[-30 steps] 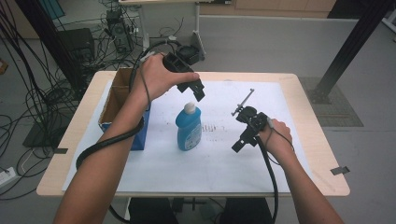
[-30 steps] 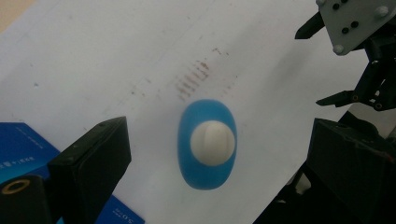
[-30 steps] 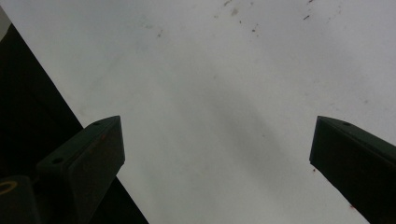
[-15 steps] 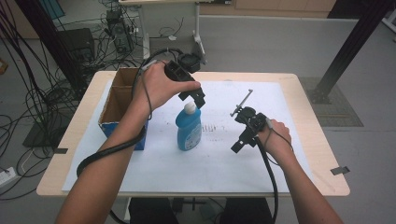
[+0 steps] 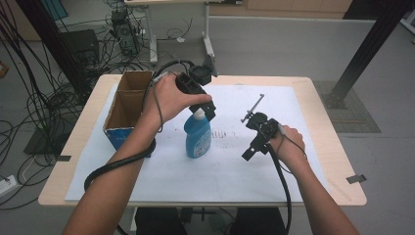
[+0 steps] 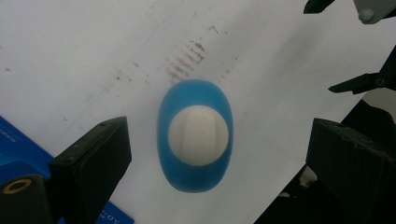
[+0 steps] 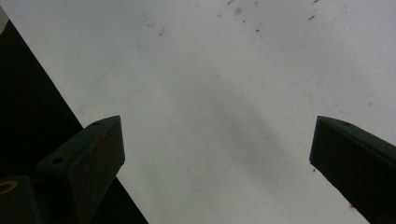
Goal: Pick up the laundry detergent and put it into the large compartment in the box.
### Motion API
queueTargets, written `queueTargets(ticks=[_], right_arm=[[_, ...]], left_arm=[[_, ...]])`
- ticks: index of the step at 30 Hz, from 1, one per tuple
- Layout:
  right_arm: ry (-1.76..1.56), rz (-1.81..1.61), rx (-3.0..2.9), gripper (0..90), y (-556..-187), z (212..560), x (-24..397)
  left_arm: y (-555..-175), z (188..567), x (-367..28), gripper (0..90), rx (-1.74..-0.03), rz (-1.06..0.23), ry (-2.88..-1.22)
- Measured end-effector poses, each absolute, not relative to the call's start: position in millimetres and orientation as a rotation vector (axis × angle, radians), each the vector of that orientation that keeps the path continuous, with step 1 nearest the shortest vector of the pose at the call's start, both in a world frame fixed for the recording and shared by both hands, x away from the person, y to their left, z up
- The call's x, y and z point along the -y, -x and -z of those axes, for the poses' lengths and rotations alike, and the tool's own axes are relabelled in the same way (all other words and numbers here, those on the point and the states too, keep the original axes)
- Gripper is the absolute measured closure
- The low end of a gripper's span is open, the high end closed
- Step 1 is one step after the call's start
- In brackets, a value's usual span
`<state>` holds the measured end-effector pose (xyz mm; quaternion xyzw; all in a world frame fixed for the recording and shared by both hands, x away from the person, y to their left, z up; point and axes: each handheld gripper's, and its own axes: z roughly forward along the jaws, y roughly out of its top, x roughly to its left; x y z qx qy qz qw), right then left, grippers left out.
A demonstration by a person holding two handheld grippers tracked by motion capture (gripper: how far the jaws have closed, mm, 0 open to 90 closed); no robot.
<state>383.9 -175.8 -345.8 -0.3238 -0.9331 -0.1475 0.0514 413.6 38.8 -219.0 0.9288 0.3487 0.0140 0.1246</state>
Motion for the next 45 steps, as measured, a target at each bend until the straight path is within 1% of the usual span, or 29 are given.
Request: queueTargets(ticks=[11,45], right_arm=[[0.981,0.456,2.839,3.0,-383.0,346.5,175.4],[0.973,0.444,2.838,3.0,-381.8,351.0,173.5]], left_arm=[[-415.7,233.7,-36.0,7.4,-1.031,-0.049,-2.725],[-419.4,277.4,-33.9,7.7,-1.064,0.002,-2.732]])
